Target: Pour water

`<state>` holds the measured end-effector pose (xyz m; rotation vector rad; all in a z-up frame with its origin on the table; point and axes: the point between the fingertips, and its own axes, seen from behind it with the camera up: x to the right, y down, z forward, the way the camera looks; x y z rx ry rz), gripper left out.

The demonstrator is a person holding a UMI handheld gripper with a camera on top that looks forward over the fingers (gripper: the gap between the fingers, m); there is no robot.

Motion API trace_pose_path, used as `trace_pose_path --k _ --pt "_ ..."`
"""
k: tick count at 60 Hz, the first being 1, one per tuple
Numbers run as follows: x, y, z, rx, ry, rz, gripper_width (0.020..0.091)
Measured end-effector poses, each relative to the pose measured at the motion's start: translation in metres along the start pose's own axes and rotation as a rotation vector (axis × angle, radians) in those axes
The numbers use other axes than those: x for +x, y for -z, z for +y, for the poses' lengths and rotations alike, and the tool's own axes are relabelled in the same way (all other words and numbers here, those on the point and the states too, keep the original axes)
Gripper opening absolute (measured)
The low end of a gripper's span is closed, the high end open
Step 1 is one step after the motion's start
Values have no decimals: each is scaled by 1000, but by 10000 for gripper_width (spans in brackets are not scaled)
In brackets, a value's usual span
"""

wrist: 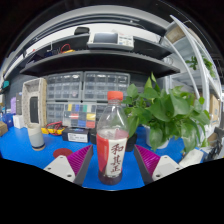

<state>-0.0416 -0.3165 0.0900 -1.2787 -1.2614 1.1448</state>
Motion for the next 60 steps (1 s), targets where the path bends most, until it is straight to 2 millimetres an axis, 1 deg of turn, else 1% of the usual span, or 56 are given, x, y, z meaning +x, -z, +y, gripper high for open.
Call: trace_pose_path --k 6,12,14,15,16,18,22,24,29,31,32,41,46,51,55,60 --pt "-2 -21 -4 15 21 -13 833" --pt "-5 -33 -11 40 24 -18 785" --pt "-7 -35 -12 45 23 -21 722" --pt "-7 -36 -13 48 22 -22 671" --pt "-6 -37 -14 52 21 -16 648" --pt "-5 -37 -15 55 21 -2 560" --pt "-6 -39 -16 61 11 -7 536" --pt "-6 -37 -18 63 6 -7 508" --pt "-4 -36 -15 63 -2 0 416" --pt "-5 -36 -14 57 -5 -4 418" --pt "-4 -36 -14 54 -2 -7 388" --pt "-6 -41 -14 31 23 -19 383" --pt "-14 -42 -15 18 83 -18 383" --pt "-31 -45 -20 14 174 -25 384" --pt "-53 -50 -24 6 278 -44 382" --pt "-80 -61 -31 5 445 -57 383"
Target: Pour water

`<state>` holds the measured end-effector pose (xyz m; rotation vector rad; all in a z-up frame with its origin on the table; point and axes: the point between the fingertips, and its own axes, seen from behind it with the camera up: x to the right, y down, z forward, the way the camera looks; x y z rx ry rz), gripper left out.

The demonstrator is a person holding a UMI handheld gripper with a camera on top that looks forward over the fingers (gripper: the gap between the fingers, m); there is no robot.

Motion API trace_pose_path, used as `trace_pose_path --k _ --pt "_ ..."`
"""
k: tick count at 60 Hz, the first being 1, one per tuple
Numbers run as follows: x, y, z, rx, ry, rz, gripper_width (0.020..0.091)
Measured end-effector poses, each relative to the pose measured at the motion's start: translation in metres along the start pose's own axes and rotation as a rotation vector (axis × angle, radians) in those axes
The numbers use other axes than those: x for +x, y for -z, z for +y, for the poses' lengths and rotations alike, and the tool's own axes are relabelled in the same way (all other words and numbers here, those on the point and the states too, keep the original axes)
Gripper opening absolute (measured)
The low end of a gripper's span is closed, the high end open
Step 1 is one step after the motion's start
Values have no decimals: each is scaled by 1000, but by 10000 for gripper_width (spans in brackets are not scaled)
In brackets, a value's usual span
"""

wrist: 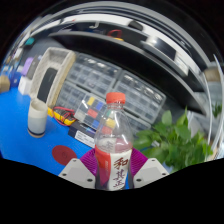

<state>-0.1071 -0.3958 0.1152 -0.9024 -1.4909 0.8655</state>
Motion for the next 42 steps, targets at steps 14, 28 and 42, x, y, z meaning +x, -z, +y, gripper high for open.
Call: trace_pose_path --k 14,28,42 --pt "-55 -38 -56 43 528 5 382" --pt "-98 -63 -95 117 1069 36 381" --pt "-111 -70 -128 172 1485 122 379"
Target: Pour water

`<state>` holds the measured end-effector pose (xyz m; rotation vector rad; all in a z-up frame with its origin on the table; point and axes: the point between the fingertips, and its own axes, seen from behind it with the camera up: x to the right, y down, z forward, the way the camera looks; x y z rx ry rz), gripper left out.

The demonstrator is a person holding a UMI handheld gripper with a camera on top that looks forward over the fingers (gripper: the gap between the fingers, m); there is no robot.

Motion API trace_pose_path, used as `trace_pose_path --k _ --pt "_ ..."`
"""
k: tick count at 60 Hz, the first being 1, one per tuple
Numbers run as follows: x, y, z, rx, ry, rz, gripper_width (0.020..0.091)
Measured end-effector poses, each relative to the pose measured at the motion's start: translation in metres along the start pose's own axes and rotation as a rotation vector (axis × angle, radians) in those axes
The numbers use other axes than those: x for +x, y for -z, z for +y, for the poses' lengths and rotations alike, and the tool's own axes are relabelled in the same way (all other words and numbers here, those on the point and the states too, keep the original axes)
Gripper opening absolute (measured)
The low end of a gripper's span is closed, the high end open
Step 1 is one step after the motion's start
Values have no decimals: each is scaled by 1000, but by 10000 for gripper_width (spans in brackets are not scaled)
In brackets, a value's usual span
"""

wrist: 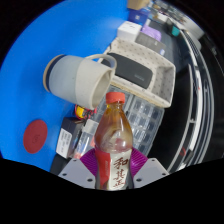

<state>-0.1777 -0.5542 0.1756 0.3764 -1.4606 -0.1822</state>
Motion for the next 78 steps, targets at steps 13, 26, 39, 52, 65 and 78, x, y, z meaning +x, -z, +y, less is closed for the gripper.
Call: trace_pose_path --k 13,26,39,52,65,78 --pt "19 -2 -14 15 256 52 379" --pt "18 -4 -12 -6 255 50 380" --pt "17 5 10 -43 -27 37 381" --pt "-1 14 33 -56 -691 -75 382" --pt "-10 14 37 -41 -1463 -154 383" --pt "-32 13 21 29 -1957 -250 384"
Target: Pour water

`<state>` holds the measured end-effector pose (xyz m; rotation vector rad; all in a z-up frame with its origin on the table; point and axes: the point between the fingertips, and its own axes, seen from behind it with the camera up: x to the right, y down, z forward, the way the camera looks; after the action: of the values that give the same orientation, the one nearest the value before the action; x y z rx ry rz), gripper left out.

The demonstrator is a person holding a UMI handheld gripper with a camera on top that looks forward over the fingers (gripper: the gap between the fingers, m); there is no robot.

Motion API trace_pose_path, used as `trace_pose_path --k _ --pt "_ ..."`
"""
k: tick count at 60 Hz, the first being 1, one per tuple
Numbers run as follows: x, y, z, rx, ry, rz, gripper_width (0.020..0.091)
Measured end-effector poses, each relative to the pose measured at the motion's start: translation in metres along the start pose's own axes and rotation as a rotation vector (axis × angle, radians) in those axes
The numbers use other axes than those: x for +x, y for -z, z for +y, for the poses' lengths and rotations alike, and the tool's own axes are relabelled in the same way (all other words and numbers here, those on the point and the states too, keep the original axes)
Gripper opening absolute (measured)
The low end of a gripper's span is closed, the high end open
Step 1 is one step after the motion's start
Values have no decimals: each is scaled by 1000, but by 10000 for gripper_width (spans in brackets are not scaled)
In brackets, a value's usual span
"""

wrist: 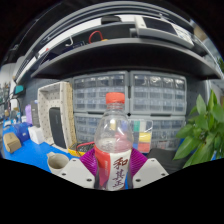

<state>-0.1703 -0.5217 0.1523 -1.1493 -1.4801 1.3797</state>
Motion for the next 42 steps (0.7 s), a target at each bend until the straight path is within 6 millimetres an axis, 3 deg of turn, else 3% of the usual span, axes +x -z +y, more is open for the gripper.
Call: trace_pose_path --k 11,12,13,23,35,37,40,42 --pt "1 -6 35 -7 -11 -9 383" --pt "1 -7 41 -14 -3 -8 445" --pt "0 -8 35 25 -1 -15 389" --pt "-1 -4 37 39 38 -12 384" --pt "-3 -4 38 38 55 15 556" --pt "0 -5 42 20 52 25 633" --pt "2 -2 47 -9 35 40 683" --pt "1 1 50 -20 24 40 779"
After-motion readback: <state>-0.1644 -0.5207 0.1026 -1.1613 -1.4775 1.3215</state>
